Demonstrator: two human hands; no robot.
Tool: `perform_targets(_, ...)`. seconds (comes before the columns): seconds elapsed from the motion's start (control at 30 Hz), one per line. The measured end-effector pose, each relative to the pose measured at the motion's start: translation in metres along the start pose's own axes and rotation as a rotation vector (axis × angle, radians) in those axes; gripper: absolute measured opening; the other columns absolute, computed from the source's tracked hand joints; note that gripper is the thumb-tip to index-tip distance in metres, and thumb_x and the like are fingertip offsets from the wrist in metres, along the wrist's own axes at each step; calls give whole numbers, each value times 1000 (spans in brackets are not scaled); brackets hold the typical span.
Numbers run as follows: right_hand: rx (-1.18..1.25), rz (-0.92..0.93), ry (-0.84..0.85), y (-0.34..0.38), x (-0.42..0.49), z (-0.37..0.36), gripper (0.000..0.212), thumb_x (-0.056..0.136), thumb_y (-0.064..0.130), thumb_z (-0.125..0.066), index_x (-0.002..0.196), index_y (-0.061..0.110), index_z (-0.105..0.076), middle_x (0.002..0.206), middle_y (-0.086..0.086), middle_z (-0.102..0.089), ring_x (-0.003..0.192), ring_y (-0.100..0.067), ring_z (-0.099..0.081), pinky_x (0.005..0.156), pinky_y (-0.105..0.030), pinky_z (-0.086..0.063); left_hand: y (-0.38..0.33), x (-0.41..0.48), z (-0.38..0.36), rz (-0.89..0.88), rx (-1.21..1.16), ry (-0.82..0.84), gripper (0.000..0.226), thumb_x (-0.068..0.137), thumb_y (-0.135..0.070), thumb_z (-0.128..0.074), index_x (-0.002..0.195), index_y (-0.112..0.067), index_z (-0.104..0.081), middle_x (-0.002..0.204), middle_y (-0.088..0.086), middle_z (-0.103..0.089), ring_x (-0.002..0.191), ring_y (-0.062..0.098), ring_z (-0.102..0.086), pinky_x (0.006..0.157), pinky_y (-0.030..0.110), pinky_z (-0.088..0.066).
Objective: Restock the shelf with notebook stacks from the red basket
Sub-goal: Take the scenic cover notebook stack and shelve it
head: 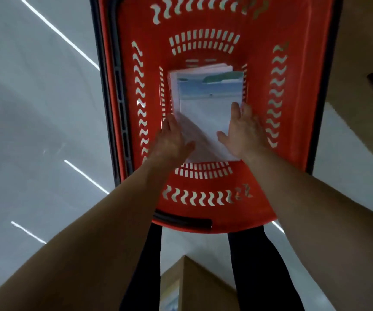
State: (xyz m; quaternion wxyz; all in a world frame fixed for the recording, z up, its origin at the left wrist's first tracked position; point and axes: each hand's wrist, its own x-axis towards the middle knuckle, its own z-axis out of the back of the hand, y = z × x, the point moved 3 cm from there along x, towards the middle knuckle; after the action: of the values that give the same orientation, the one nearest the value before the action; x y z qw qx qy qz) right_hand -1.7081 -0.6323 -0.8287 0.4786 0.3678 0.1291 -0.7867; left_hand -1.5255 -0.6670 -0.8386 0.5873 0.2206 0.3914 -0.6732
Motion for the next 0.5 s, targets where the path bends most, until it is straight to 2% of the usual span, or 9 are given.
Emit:
perform_targets(0.07,67,-38,-41,-1,16,-23,96,95,51,-59,161,8,-3,164,-16,-8,148,-38,-24,119,-44,-28,6,15,-14,-13,-11,-81,101,92,-51,-63,159,-13,2,164,15,-19,146,35,-33,114,49,-36)
perform_targets(0.13,134,-67,-78,-4,29,-39,98,96,53,-56,160,6,1,164,-16,-8,148,-38,-23,120,-44,-28,8,28,-24,-16,-30,-128,97,92,-52,-62,158,-9,-4,162,16,-23,146,34,-33,116,47,-34)
perform_targets(0.2,181,-97,-94,-9,39,-52,95,98,53,-53,160,7,3,162,-18,-12,145,-38,-27,119,-46,-30,9,39,-31,0,-115,-166,90,91,-52,-63,155,-14,-14,156,14,-35,139,34,-44,111,49,-41)
perform_targets(0.3,250,-113,-126,-15,46,-65,91,99,49,-52,161,13,4,158,-18,-20,137,-38,-38,111,-47,-39,13,51,-37,44,-143,-232,79,89,-56,-62,148,-19,-25,142,10,-52,119,31,-62,96,48,-55)
perform_targets(0.37,337,-129,-138,-19,47,-70,91,97,48,-55,161,21,5,156,-17,-24,134,-39,-42,109,-49,-42,15,54,-41,42,-166,-221,75,91,-54,-61,148,-18,-26,141,10,-54,119,30,-62,98,47,-53)
perform_targets(0.43,466,-160,-135,-22,47,-74,95,94,45,-61,160,29,6,158,-15,-28,139,-37,-40,112,-48,-38,16,57,-45,54,-222,-185,72,94,-51,-59,147,-15,-28,139,10,-55,120,31,-61,101,47,-51)
perform_targets(0.5,590,-189,-152,-24,47,-80,102,90,42,-68,160,31,6,159,-12,-33,142,-33,-39,116,-47,-36,17,59,-48,67,-268,-154,72,93,-55,-57,145,-14,-29,136,11,-57,119,32,-61,100,49,-51)
